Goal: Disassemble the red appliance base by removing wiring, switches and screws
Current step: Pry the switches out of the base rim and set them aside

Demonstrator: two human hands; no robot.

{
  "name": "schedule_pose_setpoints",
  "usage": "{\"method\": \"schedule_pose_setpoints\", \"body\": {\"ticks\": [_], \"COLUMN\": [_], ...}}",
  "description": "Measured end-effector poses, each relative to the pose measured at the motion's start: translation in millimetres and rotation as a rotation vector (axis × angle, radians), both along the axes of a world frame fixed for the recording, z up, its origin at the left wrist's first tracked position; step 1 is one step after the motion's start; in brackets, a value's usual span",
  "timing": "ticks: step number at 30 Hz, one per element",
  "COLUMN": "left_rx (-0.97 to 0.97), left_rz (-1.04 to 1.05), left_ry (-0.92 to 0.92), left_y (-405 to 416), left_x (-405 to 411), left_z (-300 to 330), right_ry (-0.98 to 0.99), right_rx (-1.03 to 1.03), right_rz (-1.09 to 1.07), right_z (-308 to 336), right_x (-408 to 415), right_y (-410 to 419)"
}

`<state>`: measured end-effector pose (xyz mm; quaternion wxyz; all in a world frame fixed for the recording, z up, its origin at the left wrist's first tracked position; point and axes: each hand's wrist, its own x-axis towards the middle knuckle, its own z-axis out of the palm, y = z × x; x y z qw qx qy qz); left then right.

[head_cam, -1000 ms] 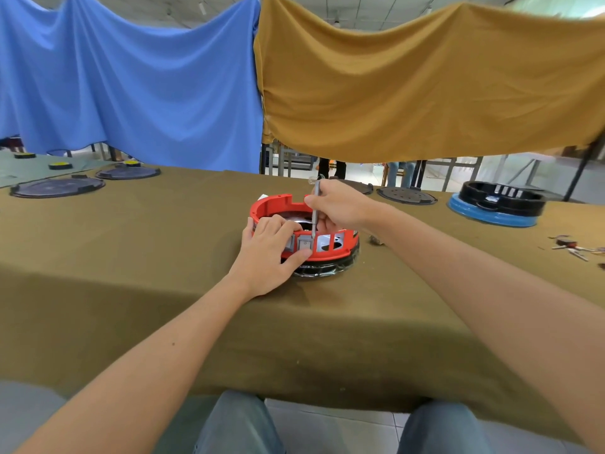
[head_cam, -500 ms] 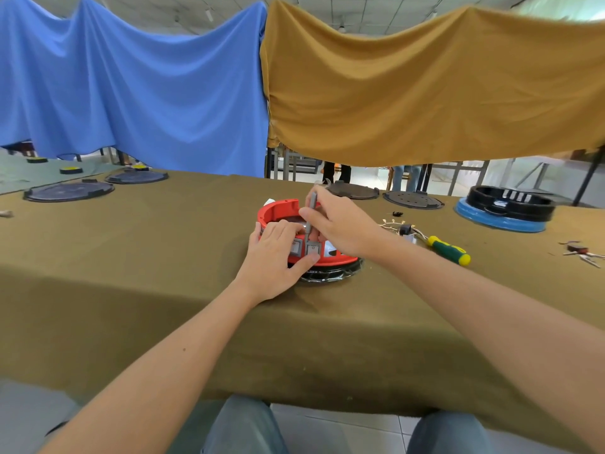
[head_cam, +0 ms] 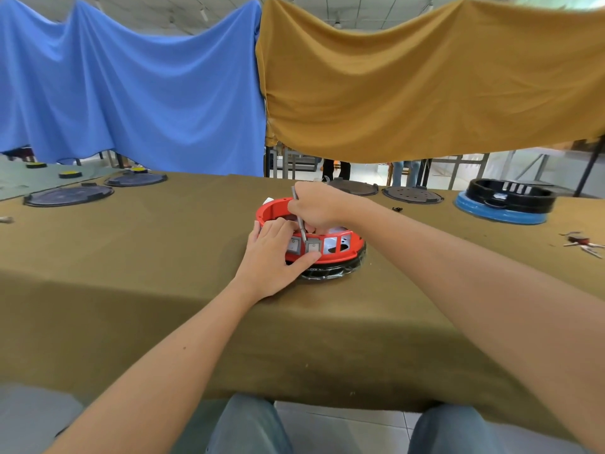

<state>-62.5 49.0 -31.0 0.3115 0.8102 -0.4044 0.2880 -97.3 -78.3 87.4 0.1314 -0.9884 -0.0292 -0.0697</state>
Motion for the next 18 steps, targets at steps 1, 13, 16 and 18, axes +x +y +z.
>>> {"method": "schedule_pose_setpoints", "body": {"ticks": [1, 13, 16, 18], "left_rx": [-0.001, 0.015, 0.011, 0.024], "left_rz": [-0.002, 0.002, -0.004, -0.008], "left_ry": [0.002, 0.009, 0.010, 0.011], "left_y": [0.0, 0.3, 0.5, 0.2], "left_x": [0.3, 1.1, 0.3, -0.1], "left_z": [0.2, -0.9, -1.4, -1.5], "right_ry": [0.014, -0.253, -0.331, -0.329], "right_rx": [0.035, 0.242, 0.372, 0.366], "right_rz": [-0.002, 0.147, 0.115, 0.075], "right_z": [1.0, -11.4, -14.7, -20.2], "right_x": [1.5, -37.8, -42.7, -45.9], "right_y": [-0.6, -15.0, -24.7, -32.7]}}
